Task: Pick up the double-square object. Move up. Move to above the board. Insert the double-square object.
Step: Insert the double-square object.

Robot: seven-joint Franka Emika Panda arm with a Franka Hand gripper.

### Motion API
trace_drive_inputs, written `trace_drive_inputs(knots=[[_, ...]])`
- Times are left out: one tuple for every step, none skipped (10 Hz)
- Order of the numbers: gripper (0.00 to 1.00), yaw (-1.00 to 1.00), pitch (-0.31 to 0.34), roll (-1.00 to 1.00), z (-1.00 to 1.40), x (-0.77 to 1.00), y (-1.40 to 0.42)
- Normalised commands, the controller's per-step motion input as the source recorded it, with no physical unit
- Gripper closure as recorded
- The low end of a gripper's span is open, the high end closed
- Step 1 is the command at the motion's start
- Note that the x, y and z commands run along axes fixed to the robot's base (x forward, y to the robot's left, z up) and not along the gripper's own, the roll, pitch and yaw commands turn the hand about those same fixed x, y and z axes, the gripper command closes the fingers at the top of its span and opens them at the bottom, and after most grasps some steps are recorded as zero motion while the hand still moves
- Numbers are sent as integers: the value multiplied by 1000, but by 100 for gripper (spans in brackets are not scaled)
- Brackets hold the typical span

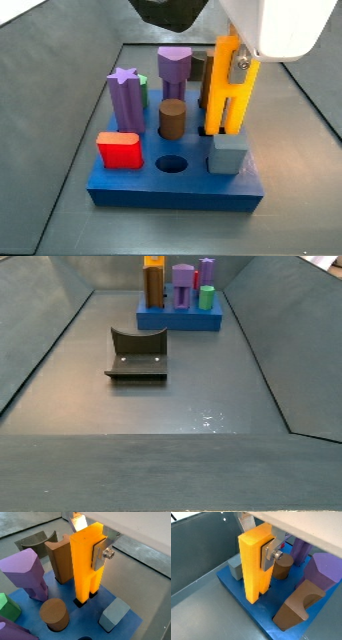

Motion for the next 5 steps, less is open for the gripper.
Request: trace_drive_inputs(knots=[[100,-40,57,0,-166,-174,-169],[100,-69,31,0,-137,-171,-217],[100,-46,0,0,-177,-140,-94],[100,0,0,0,-260,0,0],[100,0,0,0,-277,49,34]])
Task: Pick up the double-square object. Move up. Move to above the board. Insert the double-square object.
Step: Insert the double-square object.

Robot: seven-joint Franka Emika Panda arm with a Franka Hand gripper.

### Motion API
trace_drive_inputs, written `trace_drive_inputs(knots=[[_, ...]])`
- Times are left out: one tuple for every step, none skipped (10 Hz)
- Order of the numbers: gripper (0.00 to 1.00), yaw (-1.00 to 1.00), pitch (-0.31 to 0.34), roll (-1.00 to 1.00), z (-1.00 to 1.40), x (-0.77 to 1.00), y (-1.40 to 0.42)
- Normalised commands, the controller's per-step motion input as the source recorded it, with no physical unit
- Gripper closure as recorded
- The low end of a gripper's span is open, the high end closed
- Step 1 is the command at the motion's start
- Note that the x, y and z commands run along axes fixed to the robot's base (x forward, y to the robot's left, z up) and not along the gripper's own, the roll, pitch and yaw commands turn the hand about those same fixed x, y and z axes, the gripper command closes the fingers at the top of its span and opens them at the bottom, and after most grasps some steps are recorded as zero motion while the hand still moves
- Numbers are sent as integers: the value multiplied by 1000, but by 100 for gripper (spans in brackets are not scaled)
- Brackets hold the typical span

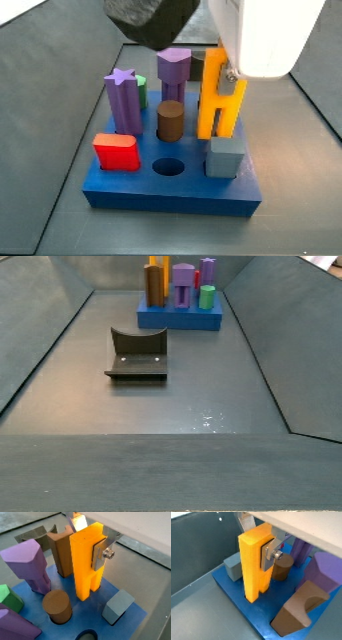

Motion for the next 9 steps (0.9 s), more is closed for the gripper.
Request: trace_drive_inputs(knots=[[100,0,0,0,-329,103,34],[100,-20,0,0,-446,111,0],[100,-77,0,0,-537,194,0],[100,-100,0,0,-574,197,0],[100,-114,9,0,-514,209,0],[100,-91,0,0,-243,120,0],[100,0,-20,0,0,0,0],[100,0,14,6,0,0,0],[100,0,0,0,0,0,0]])
